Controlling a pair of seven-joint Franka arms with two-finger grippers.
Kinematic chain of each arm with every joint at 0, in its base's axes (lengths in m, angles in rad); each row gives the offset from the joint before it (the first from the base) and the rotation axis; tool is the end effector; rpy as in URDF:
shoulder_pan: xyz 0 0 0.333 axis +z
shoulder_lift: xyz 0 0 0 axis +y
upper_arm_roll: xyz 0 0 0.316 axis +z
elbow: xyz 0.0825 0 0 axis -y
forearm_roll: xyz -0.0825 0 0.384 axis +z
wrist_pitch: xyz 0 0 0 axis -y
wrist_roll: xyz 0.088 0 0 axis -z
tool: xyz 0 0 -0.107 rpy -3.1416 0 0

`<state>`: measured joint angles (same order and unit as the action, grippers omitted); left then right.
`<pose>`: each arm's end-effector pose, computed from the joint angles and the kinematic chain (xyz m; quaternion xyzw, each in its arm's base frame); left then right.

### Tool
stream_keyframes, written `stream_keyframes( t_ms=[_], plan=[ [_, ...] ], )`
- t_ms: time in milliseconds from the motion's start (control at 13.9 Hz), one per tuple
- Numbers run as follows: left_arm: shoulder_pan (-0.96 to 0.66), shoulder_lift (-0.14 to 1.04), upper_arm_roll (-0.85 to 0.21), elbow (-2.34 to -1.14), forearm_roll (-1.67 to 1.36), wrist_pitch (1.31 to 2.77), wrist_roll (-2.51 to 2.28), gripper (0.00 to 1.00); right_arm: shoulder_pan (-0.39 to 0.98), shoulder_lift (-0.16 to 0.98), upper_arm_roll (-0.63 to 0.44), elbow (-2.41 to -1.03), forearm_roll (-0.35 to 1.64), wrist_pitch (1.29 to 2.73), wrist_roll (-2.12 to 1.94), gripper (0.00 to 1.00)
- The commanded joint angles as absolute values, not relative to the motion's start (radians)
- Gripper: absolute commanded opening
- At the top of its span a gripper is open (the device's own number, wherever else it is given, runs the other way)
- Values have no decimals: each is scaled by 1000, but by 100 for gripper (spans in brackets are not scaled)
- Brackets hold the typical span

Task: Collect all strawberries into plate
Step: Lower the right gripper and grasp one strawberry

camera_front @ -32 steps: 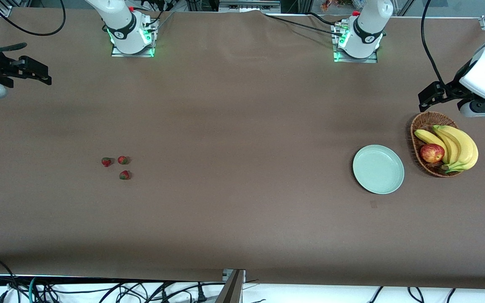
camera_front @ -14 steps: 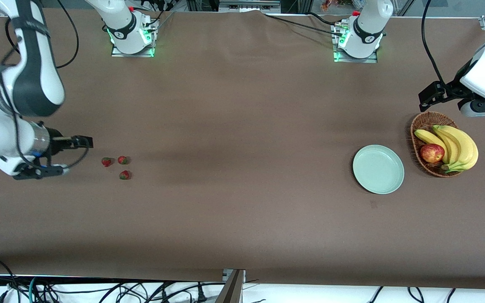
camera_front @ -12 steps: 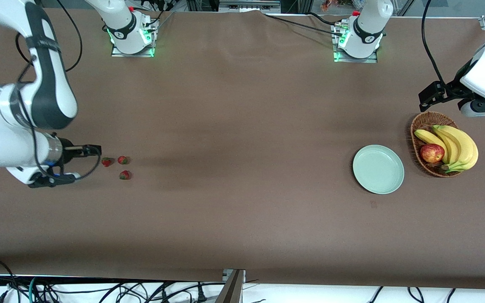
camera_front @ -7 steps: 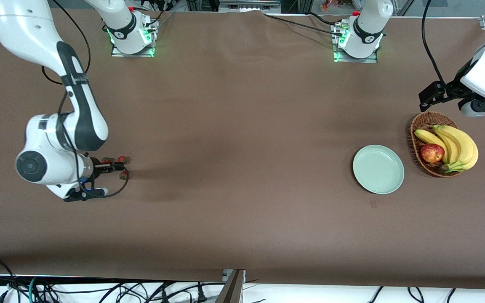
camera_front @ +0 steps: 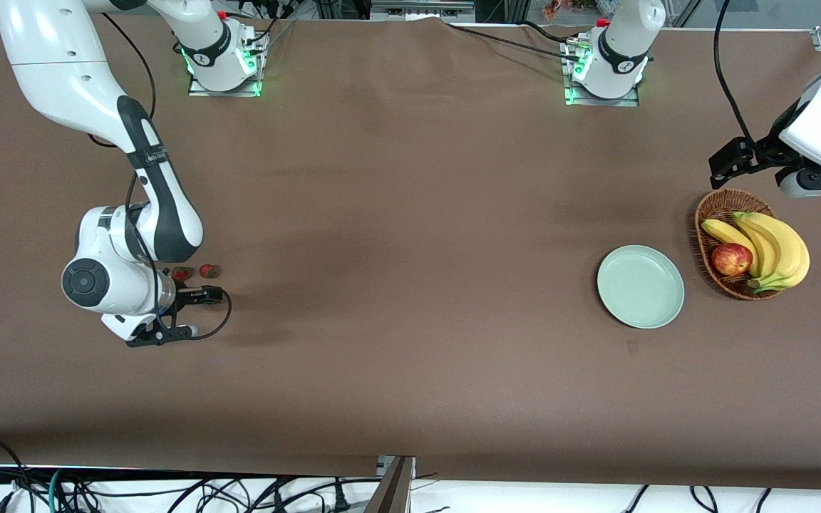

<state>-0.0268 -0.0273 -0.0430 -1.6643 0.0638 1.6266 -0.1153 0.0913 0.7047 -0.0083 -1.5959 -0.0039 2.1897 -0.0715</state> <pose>0.5485 -0.0321 0.6003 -0.9992 -0.0208 0.0022 0.0328 0.6820 0.0573 0.2097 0.9953 0.0791 -0.0554 0.0046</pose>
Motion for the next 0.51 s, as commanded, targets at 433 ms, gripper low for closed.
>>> stream_keyframes(
  t_ms=[433],
  plan=[
    [-26, -12, -49, -1631, 77, 1601, -124, 100, 89, 718, -5, -1654, 8, 2278, -71, 88]
  ],
)
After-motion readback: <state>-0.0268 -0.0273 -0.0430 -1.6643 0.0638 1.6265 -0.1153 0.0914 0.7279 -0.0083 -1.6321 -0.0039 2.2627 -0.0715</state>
